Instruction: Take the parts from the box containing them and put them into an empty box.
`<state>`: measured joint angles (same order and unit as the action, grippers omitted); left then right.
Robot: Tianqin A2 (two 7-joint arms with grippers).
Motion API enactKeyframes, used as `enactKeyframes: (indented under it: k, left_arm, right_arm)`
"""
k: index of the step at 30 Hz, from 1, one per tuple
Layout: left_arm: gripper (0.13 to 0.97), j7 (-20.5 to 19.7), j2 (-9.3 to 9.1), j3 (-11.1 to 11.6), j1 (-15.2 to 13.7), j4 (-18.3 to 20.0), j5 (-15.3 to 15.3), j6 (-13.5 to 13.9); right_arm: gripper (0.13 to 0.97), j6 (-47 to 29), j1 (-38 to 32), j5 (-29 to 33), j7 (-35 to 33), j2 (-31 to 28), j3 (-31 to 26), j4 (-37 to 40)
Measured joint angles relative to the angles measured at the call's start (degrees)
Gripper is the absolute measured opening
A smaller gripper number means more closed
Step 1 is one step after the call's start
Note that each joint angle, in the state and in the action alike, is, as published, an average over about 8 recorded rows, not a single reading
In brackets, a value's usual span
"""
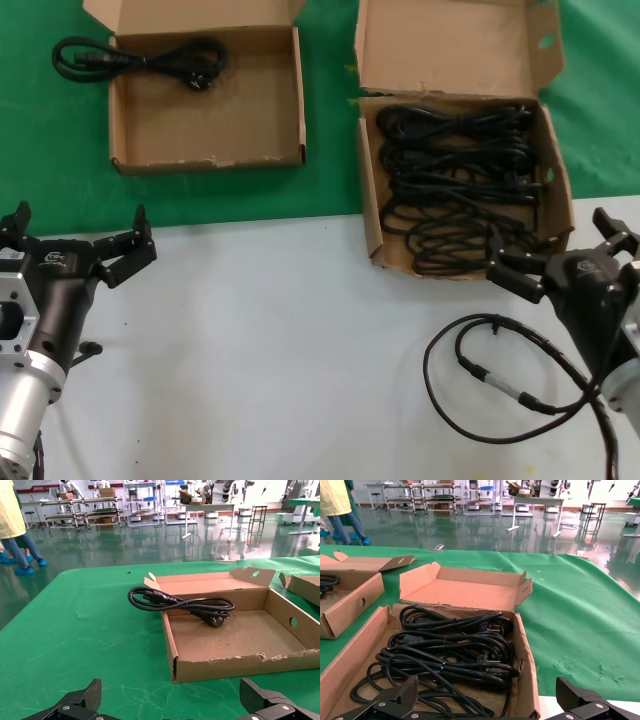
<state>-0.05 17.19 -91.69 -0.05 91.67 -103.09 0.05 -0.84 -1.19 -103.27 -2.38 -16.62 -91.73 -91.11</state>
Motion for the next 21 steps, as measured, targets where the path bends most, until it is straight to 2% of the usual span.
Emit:
enactKeyframes:
  k: [21]
  left_arm:
    - [0.966,0.0,0.0,0.0,0.0,0.0,0.0,0.0]
  right_arm:
    - [0.966,0.0,0.0,0.0,0.0,0.0,0.0,0.0]
